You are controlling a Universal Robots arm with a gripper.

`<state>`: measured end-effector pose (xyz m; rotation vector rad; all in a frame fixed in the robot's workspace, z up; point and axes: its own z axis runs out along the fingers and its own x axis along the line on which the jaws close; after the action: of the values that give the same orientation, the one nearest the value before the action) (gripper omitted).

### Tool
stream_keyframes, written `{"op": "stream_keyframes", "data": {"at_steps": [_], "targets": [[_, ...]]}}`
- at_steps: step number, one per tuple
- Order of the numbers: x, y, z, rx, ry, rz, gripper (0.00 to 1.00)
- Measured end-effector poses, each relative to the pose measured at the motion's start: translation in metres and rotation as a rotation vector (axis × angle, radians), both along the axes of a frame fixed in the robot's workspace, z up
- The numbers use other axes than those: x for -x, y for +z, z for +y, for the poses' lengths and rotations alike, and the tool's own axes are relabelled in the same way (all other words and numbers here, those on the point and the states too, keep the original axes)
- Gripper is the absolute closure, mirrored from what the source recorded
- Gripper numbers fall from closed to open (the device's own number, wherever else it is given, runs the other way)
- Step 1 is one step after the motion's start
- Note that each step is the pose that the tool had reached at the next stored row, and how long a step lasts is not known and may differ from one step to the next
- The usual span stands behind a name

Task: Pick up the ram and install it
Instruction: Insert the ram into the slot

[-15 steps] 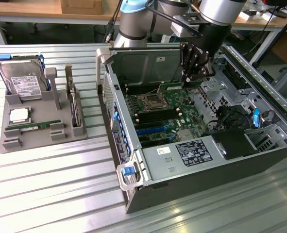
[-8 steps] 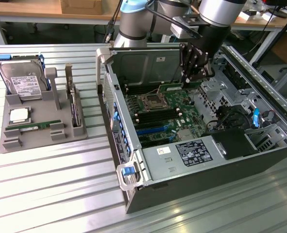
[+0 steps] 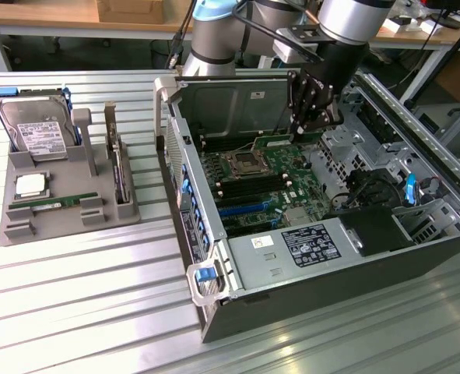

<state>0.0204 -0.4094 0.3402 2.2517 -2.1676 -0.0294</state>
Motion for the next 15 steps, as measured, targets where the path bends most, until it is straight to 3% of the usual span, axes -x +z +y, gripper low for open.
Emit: {"op": "stream_keyframes", "data": {"at_steps": [15], "targets": [[0.0000,-0.0044,0.0000,0.0018,0.000,0.0000,0.87]]}}
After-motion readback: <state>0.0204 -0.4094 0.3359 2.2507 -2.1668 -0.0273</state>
